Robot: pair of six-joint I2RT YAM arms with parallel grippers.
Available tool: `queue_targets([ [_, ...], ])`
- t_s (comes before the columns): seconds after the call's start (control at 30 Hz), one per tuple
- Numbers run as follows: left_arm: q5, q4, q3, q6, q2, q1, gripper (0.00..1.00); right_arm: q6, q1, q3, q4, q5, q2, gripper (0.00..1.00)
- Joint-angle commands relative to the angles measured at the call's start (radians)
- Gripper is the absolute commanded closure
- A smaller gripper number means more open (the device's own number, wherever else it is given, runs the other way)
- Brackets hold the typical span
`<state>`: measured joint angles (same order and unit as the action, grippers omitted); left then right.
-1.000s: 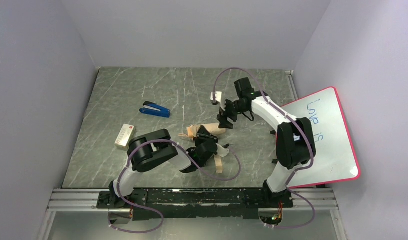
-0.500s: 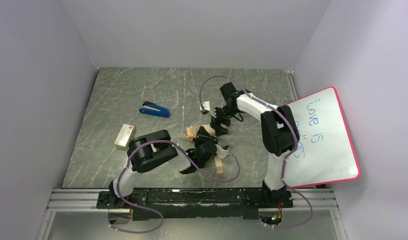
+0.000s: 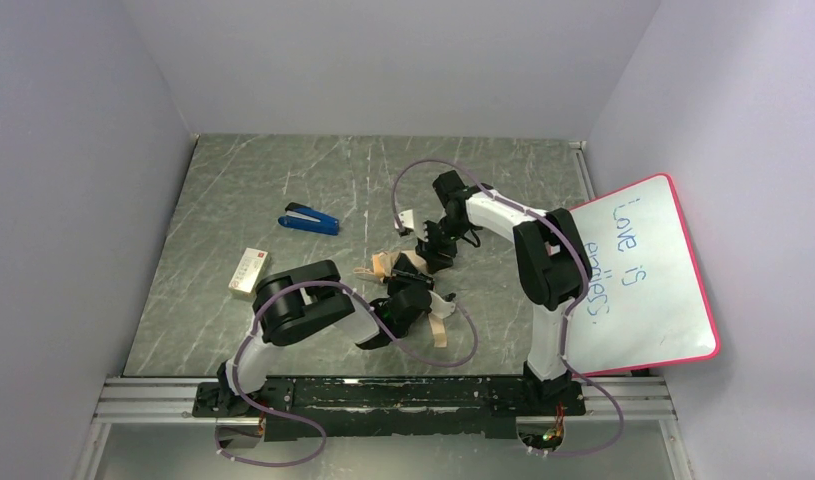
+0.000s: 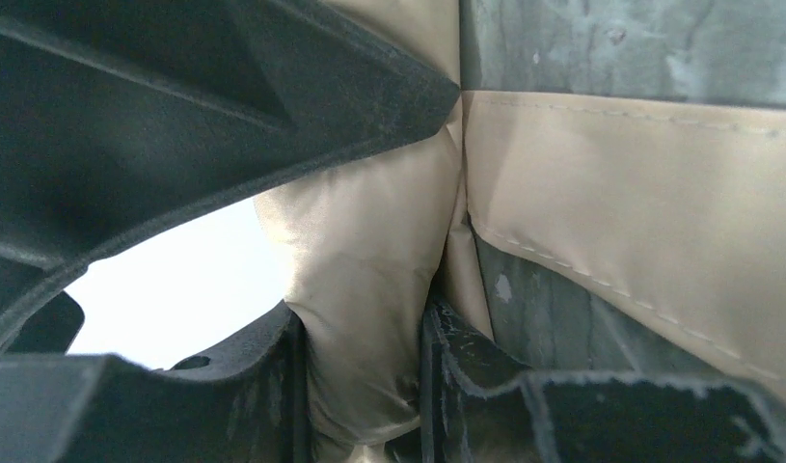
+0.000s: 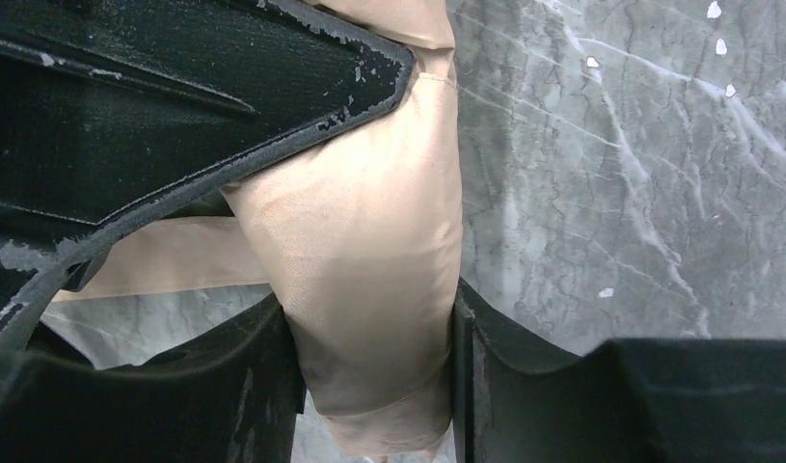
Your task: Put away the umbrella
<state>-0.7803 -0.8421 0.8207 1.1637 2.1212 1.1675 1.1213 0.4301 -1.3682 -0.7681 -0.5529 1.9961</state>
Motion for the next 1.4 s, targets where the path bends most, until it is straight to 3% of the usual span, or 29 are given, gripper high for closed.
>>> queue_targets([
  [0.0, 0.059, 0.201, -0.04, -0.028, 0.001, 0.017, 0.95, -0.029, 0.003, 0.043, 0.072, 0.12, 0.02, 0.68],
  [0.1, 0.091, 0.21, -0.04, -0.059, -0.057, 0.017, 0.64, -0.033, 0.003, 0.066, 0.102, 0.115, 0.004, 0.69],
  [0.13, 0.102, 0.208, -0.042, -0.07, -0.08, 0.017, 0.59, -0.037, 0.002, 0.074, 0.116, 0.113, -0.002, 0.71],
  [0.4, 0.137, 0.266, -0.04, -0.123, -0.214, 0.026, 0.34, -0.079, 0.003, 0.082, 0.158, 0.107, 0.003, 0.82],
  [0.53, 0.165, 0.352, -0.034, -0.178, -0.297, 0.049, 0.25, -0.087, 0.003, 0.11, 0.201, 0.132, -0.011, 0.83],
  [0.63, 0.23, 0.451, -0.03, -0.268, -0.386, 0.071, 0.12, -0.093, 0.003, 0.126, 0.232, 0.161, -0.016, 0.83],
  [0.8, 0.323, 0.574, -0.047, -0.401, -0.532, 0.101, 0.11, -0.097, 0.002, 0.151, 0.27, 0.178, -0.025, 0.82],
  [0.97, 0.422, 0.688, -0.085, -0.6, -0.779, 0.083, 0.13, -0.119, 0.006, 0.215, 0.369, 0.235, -0.055, 0.81],
  [1.17, 0.606, 0.779, -0.081, -0.836, -1.046, -0.14, 0.18, -0.149, 0.037, 0.394, 0.575, 0.356, -0.143, 0.79],
  [1.37, 0.712, 0.789, -0.031, -0.879, -1.059, -0.362, 0.19, -0.131, 0.112, 0.573, 0.745, 0.463, -0.216, 0.78],
])
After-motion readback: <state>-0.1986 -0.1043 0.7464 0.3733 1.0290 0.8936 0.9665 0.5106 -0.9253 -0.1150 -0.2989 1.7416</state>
